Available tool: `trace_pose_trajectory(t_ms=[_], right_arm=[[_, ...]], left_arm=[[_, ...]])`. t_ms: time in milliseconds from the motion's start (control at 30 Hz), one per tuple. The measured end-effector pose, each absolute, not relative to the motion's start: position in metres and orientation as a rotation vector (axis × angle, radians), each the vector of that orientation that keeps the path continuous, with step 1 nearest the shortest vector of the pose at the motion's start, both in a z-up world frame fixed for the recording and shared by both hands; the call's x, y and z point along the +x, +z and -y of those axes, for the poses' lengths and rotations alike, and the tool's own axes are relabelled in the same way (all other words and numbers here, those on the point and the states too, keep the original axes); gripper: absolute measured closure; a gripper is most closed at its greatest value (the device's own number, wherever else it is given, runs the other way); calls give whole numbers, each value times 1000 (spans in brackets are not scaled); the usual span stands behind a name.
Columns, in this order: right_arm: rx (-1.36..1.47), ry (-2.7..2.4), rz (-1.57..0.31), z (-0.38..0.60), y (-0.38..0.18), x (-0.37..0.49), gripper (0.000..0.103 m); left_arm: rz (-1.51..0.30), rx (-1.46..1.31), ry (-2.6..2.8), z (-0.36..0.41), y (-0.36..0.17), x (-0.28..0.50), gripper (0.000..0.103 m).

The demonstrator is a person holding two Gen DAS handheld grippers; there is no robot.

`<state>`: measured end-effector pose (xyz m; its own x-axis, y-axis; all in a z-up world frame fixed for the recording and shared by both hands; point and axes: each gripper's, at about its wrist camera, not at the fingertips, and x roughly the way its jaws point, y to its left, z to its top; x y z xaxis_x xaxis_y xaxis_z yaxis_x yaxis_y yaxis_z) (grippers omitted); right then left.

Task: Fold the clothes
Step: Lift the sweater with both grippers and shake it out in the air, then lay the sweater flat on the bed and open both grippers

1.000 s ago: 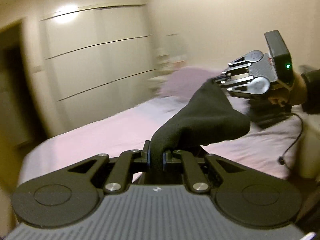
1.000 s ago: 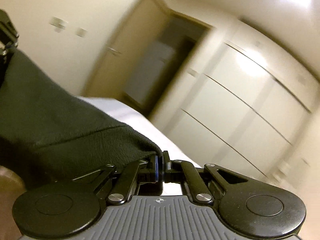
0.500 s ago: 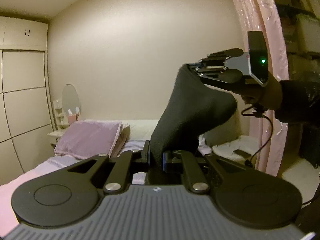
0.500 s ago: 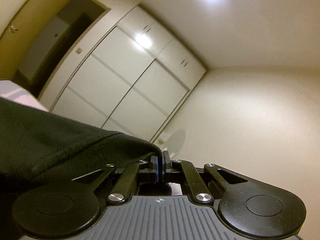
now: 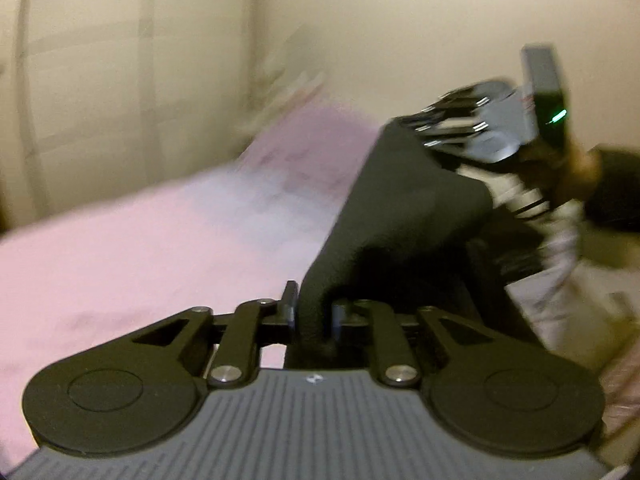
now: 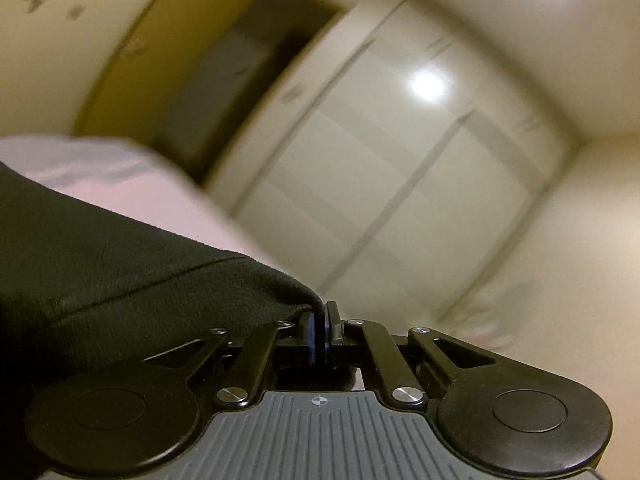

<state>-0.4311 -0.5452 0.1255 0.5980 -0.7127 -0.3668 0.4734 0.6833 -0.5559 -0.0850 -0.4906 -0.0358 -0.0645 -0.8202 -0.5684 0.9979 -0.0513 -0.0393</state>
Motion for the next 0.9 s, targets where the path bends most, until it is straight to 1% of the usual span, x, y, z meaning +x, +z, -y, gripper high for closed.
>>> trace_pose_trajectory(t_ms=[33,67,100,133,167,233,267,333,400,467,567,667,733,800,833,867,900], right_arm=[[-380,-657,-666,578,93,-415,98],[-336,-636,-715,599,67,-403,92],[-294,-626,-762,615,42,-393,67],[-251,-616,-807,630,18,-383,48],[-197,-605,-823,637,3,-385,46],[-79,-582,-831,644,-21,-395,45],[-27,-561,-848,643,-32,-404,44],[31,-530,-921,665,-71,-391,42],[103,-523,-999,673,-105,-402,42],[211,-537,-1041,671,-126,-411,42],[371,-578,-1067,658,-144,-421,41],[450,-615,-1098,635,-162,-439,40],[483,-645,-1110,614,-173,-432,35],[513,-665,-1114,603,-192,-429,32],[528,-674,-1116,597,-202,-429,32],[533,-678,-1119,595,-205,-427,32],[534,-681,-1123,594,-207,-425,32]], left_arm=[[-563,488,-1497,507,-62,-73,80],[-626,513,-1398,525,-93,-58,80],[-681,527,-1317,538,-118,-42,80],[-725,520,-1272,542,-136,-23,78],[-769,513,-1226,546,-154,-4,75],[-829,516,-1159,546,-179,16,71],[-860,524,-1141,543,-189,15,67],[-896,569,-1123,538,-209,18,63],[-906,642,-1130,537,-223,1,61],[-902,716,-1147,528,-238,-15,58],[-845,851,-1197,537,-267,-27,56],[-737,977,-1278,544,-286,-41,54],[-666,1055,-1328,560,-307,-46,53],[-613,1152,-1338,573,-324,-48,56],[-612,1167,-1336,574,-326,-45,73],[-610,1167,-1329,576,-328,-38,92],[-618,1149,-1326,577,-326,-30,92]])
